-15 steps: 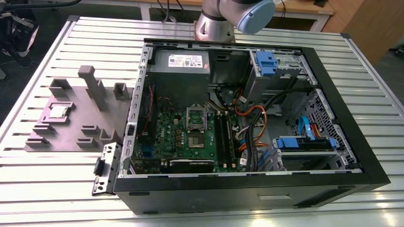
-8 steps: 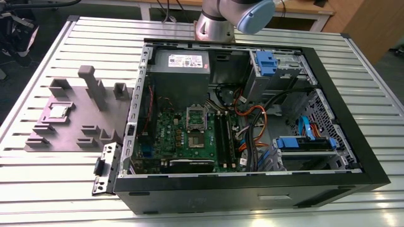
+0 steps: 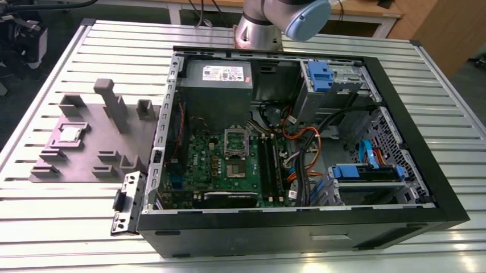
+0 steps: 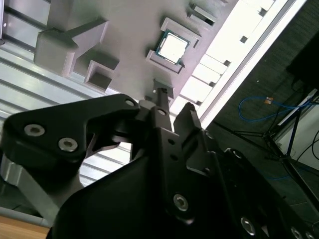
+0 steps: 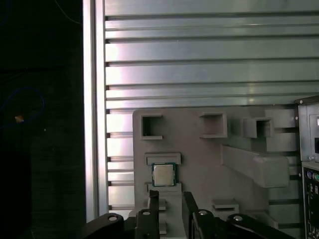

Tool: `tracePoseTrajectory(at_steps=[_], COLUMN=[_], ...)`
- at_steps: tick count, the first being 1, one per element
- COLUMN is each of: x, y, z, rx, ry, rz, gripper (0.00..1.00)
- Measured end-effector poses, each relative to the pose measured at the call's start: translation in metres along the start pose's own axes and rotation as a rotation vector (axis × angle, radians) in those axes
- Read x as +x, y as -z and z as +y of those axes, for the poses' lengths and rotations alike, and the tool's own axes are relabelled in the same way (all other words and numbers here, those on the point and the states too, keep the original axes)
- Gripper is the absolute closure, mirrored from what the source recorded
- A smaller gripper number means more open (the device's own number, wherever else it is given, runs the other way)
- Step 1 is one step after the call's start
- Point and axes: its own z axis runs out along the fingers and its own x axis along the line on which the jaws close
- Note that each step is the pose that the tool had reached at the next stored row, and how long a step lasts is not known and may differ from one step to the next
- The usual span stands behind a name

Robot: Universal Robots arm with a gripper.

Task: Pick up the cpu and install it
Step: 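Pick up the cpu and move it towards the insertion slot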

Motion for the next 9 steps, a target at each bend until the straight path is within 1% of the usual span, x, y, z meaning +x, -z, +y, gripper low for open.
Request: tracePoseTrajectory(at_steps=[1,3,4,5,6,7,9], x=[0.0000,0.0000,0.0000,0.0000,0.0000,0.0000,0.0000], y=[-0.0006,-0.0019,-0.0029,-0.0041,-0.0054,-0.0070,-0.0105], z=[0.0000,-0.0001,-0.0001,-0.0002,-0.0004,-0.0006,-0.0013], rx=[-0.0001,0.0014,0.0022,0.0024,0.0026,0.0027,0.0027], ry=[0.000,0.001,0.002,0.008,0.016,0.026,0.045], rz=[-0.0004,-0.0002,-0.0001,0.0004,0.0033,0.0066,0.0125], gripper=[0.71,0.59,0.59,0.53,0.53,0.47,0.47])
